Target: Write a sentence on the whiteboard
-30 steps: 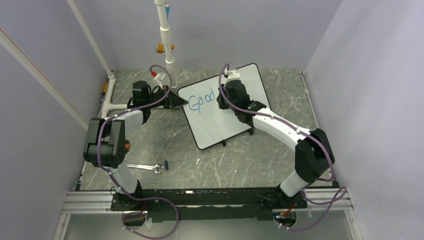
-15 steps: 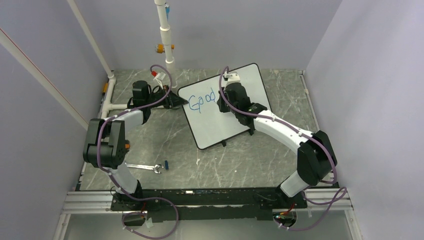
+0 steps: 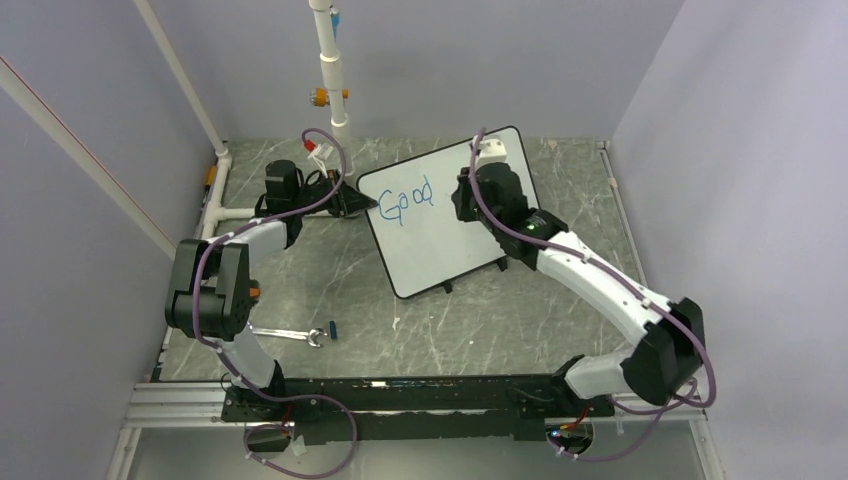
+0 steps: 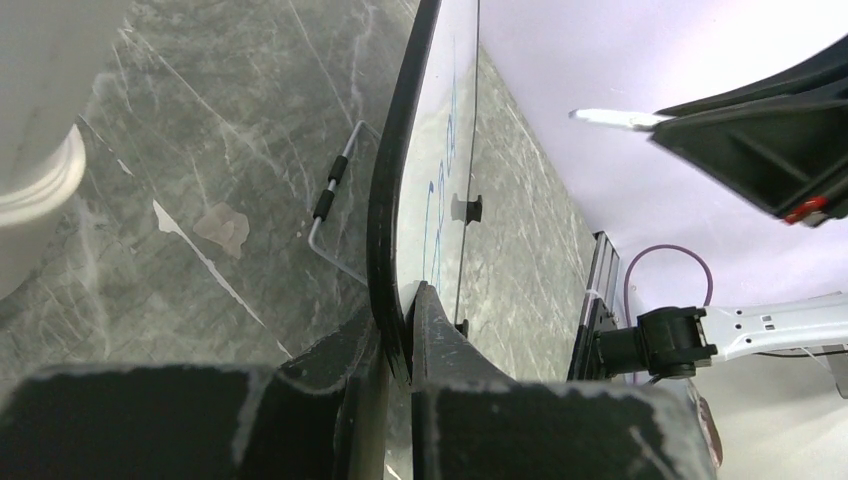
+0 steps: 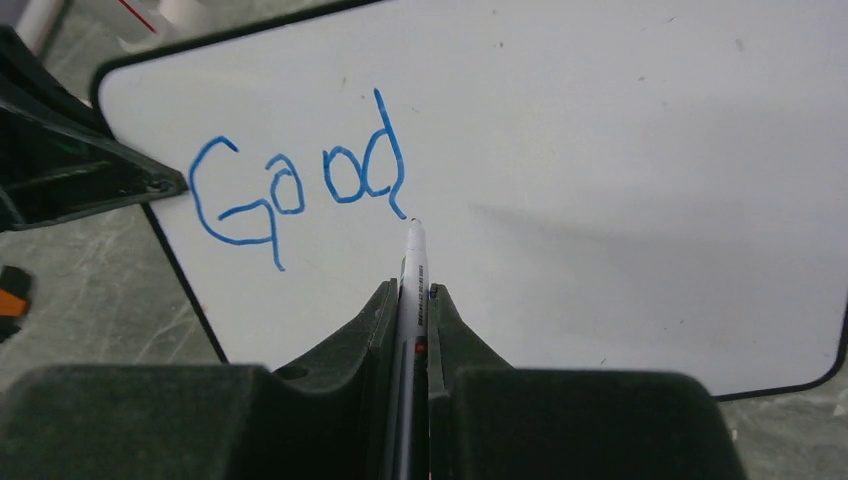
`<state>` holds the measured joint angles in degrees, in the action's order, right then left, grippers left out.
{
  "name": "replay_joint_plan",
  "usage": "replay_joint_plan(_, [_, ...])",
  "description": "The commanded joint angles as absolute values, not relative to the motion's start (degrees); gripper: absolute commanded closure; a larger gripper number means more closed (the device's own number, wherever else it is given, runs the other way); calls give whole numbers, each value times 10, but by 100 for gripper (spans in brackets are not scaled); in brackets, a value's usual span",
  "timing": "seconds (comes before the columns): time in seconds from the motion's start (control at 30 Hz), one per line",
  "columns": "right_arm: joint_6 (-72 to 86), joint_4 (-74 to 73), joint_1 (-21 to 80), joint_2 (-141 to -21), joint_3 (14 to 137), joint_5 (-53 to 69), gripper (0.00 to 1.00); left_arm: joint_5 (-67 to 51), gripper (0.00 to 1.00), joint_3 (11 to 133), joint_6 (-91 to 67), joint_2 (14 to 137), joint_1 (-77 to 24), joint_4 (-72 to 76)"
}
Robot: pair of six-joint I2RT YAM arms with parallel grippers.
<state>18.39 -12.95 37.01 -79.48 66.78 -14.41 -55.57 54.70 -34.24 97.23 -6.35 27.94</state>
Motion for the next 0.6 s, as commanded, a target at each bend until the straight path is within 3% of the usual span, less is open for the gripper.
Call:
replay_joint_plan(0.0, [182, -139, 372, -733, 667, -170, 100, -541, 100, 568, -277, 948, -70, 287])
replay_joint_plan(0.57, [197, -123, 372, -617, 563, -200, 100, -528, 100, 577, -240, 936, -76, 242])
